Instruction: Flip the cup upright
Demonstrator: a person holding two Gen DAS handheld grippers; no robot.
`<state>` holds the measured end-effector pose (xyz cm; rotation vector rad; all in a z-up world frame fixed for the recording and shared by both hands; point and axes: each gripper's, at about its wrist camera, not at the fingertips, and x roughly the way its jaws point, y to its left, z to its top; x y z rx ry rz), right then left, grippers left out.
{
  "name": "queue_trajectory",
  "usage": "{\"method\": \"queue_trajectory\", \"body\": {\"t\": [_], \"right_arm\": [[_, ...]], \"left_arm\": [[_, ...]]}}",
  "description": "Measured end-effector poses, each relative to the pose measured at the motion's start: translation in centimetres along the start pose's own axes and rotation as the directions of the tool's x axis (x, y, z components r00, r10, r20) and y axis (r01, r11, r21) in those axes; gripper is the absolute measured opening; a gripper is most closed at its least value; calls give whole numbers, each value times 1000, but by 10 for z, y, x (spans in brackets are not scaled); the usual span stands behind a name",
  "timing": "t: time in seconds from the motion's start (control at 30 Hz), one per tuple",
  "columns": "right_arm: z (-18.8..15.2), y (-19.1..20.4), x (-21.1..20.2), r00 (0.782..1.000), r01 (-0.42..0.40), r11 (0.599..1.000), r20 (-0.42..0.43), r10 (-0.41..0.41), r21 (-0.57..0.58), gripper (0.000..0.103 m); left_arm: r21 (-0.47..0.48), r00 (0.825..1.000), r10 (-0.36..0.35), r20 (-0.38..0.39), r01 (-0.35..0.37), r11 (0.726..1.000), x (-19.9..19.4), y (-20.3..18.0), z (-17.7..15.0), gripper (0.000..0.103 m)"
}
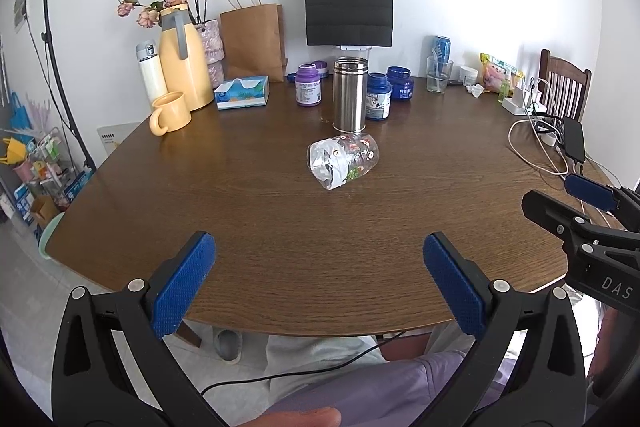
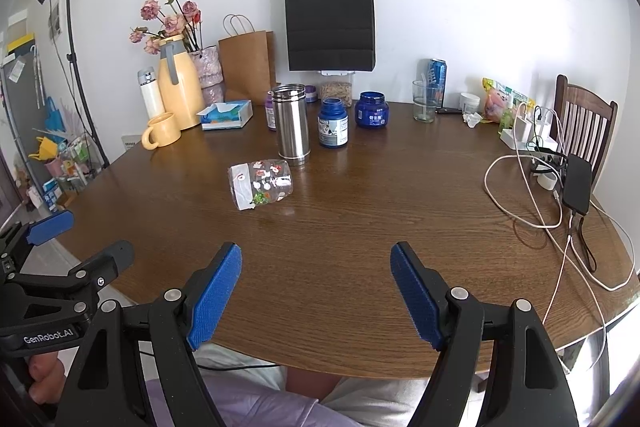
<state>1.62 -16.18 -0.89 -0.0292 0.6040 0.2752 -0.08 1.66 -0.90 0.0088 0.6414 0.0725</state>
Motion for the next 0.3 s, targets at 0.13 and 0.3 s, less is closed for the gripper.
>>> {"method": "queue_trajectory", "body": {"t": [0.13,0.3], "right_arm": [[0,0,0,1000,0,1000,-1,0,0,81],[-1,1,0,1000,-1,1000,-1,1,0,81]], "left_arm": [[0,1000,2,-3,-2,1000,1,0,-1,103],[-4,1000,2,-10,-2,1000,2,0,-3,103]]}}
